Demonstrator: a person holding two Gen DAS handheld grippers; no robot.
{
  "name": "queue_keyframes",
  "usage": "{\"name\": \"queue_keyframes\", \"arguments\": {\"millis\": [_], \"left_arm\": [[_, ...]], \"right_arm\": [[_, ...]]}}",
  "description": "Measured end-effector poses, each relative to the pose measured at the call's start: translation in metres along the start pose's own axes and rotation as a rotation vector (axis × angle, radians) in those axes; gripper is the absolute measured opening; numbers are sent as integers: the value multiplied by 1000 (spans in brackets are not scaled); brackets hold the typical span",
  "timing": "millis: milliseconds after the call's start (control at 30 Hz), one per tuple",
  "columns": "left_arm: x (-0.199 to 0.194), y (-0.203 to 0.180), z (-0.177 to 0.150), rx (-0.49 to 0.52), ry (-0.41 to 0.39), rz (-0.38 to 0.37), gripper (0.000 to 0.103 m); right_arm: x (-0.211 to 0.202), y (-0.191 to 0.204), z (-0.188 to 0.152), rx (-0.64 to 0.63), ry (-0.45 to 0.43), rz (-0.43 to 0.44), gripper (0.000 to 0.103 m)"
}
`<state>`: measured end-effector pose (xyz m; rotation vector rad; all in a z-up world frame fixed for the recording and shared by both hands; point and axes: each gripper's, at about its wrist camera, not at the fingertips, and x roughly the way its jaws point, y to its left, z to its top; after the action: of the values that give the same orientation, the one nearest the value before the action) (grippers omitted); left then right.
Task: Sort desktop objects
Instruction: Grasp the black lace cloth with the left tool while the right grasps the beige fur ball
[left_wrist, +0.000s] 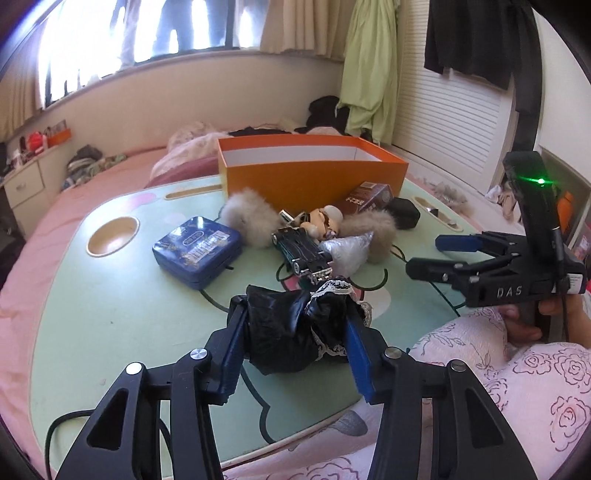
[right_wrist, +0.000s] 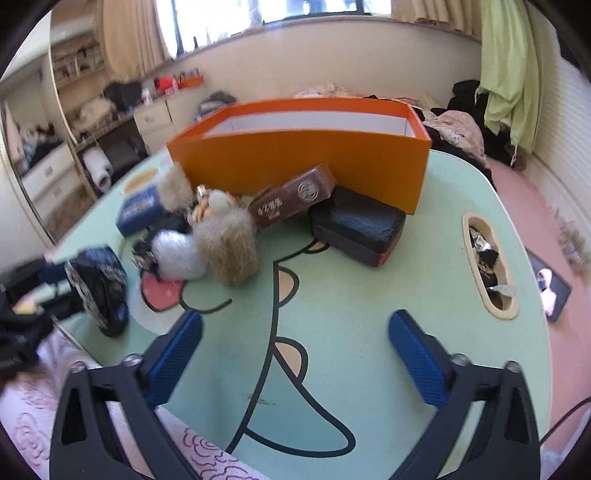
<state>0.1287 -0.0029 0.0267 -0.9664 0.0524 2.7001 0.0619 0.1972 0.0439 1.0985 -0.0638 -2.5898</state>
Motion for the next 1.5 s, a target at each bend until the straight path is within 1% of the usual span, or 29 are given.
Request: {"name": "queue_keyframes", "arguments": {"millis": [33,67,133,167,233,333,367,400,467,533,667,833,933,1033,1133,1233,1367,1500], "left_arm": [[2,1,0,-5,6,-1,49],[3,1,0,-8,9,-1,49],[4,1,-1,-7,11,-2,49],[4,1,-1,-7,13,-2,49],[4,1,-3,-10,16,-4,51],[4,3,-4,-20,18,-12,51],[4,3,-4,-22,17,-14,51],[4,3,-4,-23,18,-15,51],[4,3,-4,-23,18,-16,51],[4,3,-4,-23,17,-15,51],[4,3,-4,-22,16,-14,51],[2,3,-4,-24,7,-15,50],[0,5,-4,-29,-4,-18,49],[-4,4,-3,-28,-19,-10,47],[-12,3,0,-22,-52,-7,44],[-21,2,7,-25,-94,-3,43],[-25,4,20,-50,-111,-14,40],[-30,1,34,-51,-139,-15,39]], "right_arm": [[-1,1,1,3,-5,7,86],[-2,4,3,-7,-9,11,83],[-3,16,7,-51,-11,23,72],[-2,25,10,-83,-13,28,70],[-1,40,17,-128,-24,28,63],[3,50,30,-132,-45,22,59],[5,48,32,-129,-44,16,58],[8,48,35,-125,-43,3,55],[14,45,36,-123,-27,9,46],[17,45,34,-124,-4,32,24],[12,47,29,-137,-23,38,22],[-2,53,26,-180,-86,6,22],[-6,55,25,-186,-108,-13,22],[-10,52,25,-179,-127,-20,22],[-15,49,27,-171,-148,-22,22],[-24,48,25,-165,-186,-22,22],[-33,48,27,-157,-236,-40,22],[-39,45,31,-143,-264,-32,22]]}}
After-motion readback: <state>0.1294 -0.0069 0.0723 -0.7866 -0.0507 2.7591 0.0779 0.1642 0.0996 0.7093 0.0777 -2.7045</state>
